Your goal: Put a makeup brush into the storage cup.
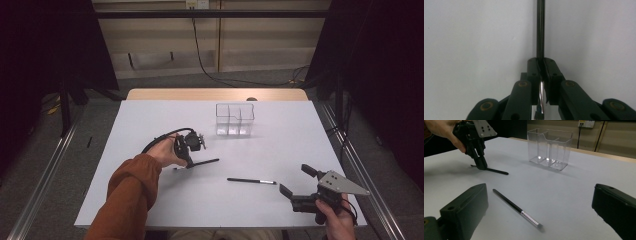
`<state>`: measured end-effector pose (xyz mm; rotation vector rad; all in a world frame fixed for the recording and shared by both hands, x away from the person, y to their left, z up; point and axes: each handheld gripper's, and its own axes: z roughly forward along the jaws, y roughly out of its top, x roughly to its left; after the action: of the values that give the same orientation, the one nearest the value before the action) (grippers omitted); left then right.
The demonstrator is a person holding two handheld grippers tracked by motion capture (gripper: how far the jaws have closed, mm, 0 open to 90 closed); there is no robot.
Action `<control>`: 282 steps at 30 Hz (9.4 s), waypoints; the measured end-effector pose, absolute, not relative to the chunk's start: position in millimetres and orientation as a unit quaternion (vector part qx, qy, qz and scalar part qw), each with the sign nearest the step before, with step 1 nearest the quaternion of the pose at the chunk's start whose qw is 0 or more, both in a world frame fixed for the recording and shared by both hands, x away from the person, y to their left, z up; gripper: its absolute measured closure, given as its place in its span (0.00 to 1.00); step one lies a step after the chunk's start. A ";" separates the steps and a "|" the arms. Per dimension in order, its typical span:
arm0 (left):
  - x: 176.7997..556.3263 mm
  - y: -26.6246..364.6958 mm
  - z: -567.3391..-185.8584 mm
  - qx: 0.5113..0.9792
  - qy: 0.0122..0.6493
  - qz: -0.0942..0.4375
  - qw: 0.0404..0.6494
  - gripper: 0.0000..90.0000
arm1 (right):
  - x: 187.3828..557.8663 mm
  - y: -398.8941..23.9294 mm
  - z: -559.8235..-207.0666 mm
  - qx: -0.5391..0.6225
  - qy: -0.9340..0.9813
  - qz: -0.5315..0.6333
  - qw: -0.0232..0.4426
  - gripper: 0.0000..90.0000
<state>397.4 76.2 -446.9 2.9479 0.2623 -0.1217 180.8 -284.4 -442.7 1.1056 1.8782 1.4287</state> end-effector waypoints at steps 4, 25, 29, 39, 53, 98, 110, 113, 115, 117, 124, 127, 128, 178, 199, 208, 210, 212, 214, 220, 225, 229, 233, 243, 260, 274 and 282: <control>398.1 77.3 -446.1 0.991 0.089 -0.040 0.089 0.94 | 180.9 -285.0 -442.7 0.409 0.696 0.528 0.265 0.00; 399.4 92.3 -443.5 0.980 0.130 -0.052 0.139 0.94 | 181.9 -284.6 -443.6 0.412 0.692 0.528 0.270 0.00; 397.9 95.4 -437.0 0.974 0.145 -0.051 0.165 0.94 | 183.0 -284.4 -444.0 0.415 0.689 0.528 0.274 0.00; 393.8 102.4 -425.4 0.971 0.139 -0.050 0.190 0.94 | 187.5 -286.0 -444.3 0.414 0.691 0.524 0.278 0.00; 377.9 113.4 -413.0 0.962 0.129 -0.037 0.239 0.94 | 189.1 -287.9 -444.1 0.414 0.689 0.525 0.280 0.00; 341.2 141.1 -403.0 0.867 0.186 0.001 0.462 0.94 | 186.8 -286.0 -443.0 0.412 0.689 0.526 0.280 0.00; 321.9 137.6 -397.2 0.871 0.169 -0.008 0.461 0.94 | 186.8 -283.8 -442.4 0.407 0.691 0.528 0.279 0.00; 319.4 136.0 -397.0 0.872 0.166 -0.011 0.461 0.94 | 187.5 -280.3 -441.0 0.398 0.697 0.528 0.279 0.00; 318.0 134.7 -397.3 0.873 0.163 -0.012 0.459 0.94 | 188.5 -278.8 -439.9 0.397 0.697 0.530 0.276 0.00; 316.4 133.0 -398.1 0.875 0.161 -0.014 0.457 0.94 | 190.0 -277.5 -439.1 0.394 0.698 0.531 0.276 0.00; 311.7 127.3 -399.7 0.879 0.157 -0.024 0.449 0.94 | 194.6 -273.0 -434.2 0.382 0.703 0.536 0.269 0.00; 309.7 124.5 -400.0 0.880 0.154 -0.027 0.448 0.94 | 197.1 -270.6 -430.6 0.375 0.707 0.537 0.264 0.00; 309.2 123.7 -399.7 0.882 0.152 -0.026 0.446 0.94 | 198.5 -269.8 -429.6 0.373 0.708 0.538 0.264 0.00; 296.5 62.4 -392.8 0.970 0.034 -0.033 0.239 0.94 | 249.2 -197.8 -401.2 0.209 0.884 0.411 0.074 0.04; 295.6 47.3 -393.6 0.983 0.008 -0.027 0.182 0.94 | 274.8 -171.8 -394.1 0.144 0.951 0.275 0.011 0.15; 296.1 45.6 -394.3 0.985 0.001 -0.028 0.169 0.94 | 285.6 -161.8 -394.2 0.135 0.966 0.220 -0.004 0.21; 297.2 45.7 -394.9 0.986 0.001 -0.029 0.166 0.94 | 287.3 -159.2 -394.0 0.131 0.969 0.208 -0.008 0.20; 297.2 45.8 -395.0 0.986 0.000 -0.029 0.165 0.94 | 288.3 -156.6 -394.2 0.129 0.971 0.199 -0.009 0.15; 297.2 45.7 -395.2 0.986 0.000 -0.030 0.165 0.94 | 288.7 -154.7 -394.9 0.123 0.974 0.189 -0.016 0.12; 295.9 44.4 -396.2 0.985 0.000 -0.032 0.168 0.94 | 291.5 -150.5 -397.0 0.105 0.978 0.179 -0.033 0.33; 295.3 43.6 -395.5 0.985 0.001 -0.035 0.168 0.94 | 293.2 -146.7 -398.6 0.092 0.978 0.186 -0.031 0.49; 295.4 43.1 -395.8 0.985 -0.002 -0.036 0.167 0.94 | 296.0 -143.8 -399.2 0.092 0.978 0.184 -0.034 0.58; 294.7 42.4 -397.4 0.985 -0.004 -0.037 0.167 0.94 | 296.0 -140.6 -401.1 0.089 0.978 0.184 -0.044 0.68; 296.1 43.9 -397.8 0.984 -0.009 -0.034 0.176 0.94 | 294.9 -136.7 -403.6 0.075 0.980 0.180 -0.042 0.74; 296.6 40.4 -398.9 0.984 -0.015 -0.036 0.173 0.94 | 296.4 -132.9 -407.7 0.072 0.980 0.180 -0.048 0.84; 297.8 45.1 -399.4 0.982 -0.011 -0.031 0.188 0.93 | 296.1 -132.2 -408.6 0.061 0.979 0.189 -0.047 0.93; 297.8 46.9 -401.6 0.979 -0.007 -0.033 0.200 0.92 | 294.3 -134.7 -409.0 0.063 0.977 0.196 -0.048 0.94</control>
<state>297.8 46.9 -401.6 2.7366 -0.0187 -0.0910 294.3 -134.7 -409.0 0.2035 3.1683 0.6359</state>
